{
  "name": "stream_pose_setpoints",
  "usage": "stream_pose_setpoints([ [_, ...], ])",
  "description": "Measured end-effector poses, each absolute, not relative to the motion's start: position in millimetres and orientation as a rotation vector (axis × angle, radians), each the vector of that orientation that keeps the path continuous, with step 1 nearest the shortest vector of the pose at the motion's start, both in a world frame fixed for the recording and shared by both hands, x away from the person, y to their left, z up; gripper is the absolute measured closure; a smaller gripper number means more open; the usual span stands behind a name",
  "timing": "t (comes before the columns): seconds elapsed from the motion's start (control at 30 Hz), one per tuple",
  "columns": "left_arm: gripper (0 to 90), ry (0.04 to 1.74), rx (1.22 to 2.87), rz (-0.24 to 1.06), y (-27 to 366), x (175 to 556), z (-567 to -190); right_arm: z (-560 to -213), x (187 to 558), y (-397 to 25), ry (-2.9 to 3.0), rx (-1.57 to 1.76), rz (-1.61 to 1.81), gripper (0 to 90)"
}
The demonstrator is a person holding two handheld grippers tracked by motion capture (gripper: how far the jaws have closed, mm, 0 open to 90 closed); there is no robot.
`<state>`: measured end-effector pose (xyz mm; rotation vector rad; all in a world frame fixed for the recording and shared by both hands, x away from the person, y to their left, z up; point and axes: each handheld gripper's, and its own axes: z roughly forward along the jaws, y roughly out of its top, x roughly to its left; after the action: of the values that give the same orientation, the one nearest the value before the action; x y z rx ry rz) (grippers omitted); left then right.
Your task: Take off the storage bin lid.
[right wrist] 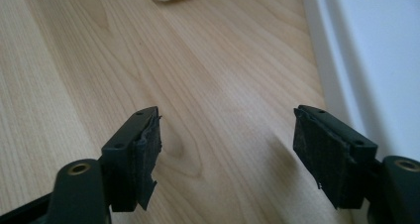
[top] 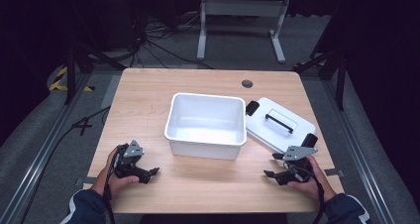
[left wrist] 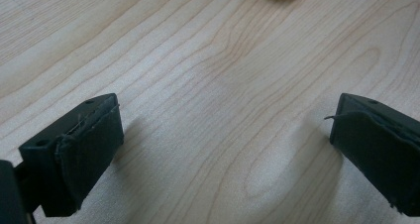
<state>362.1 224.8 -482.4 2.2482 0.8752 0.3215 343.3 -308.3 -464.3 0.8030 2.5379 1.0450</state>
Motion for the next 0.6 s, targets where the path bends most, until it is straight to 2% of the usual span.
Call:
stream_pose_setpoints([
  [0.07, 0.6, 0.875, 2.249, 0.322, 224.8, 362.1, -482.3, -468.2, 342.0, -310.5, 2.514, 0.835, 1.077, 23.2],
  [0.6, 0.7, 0.875, 2.249, 0.322, 224.7, 362.0, -482.3, -469.4, 342.1, -310.2, 2.504, 0.835, 1.082, 21.7],
])
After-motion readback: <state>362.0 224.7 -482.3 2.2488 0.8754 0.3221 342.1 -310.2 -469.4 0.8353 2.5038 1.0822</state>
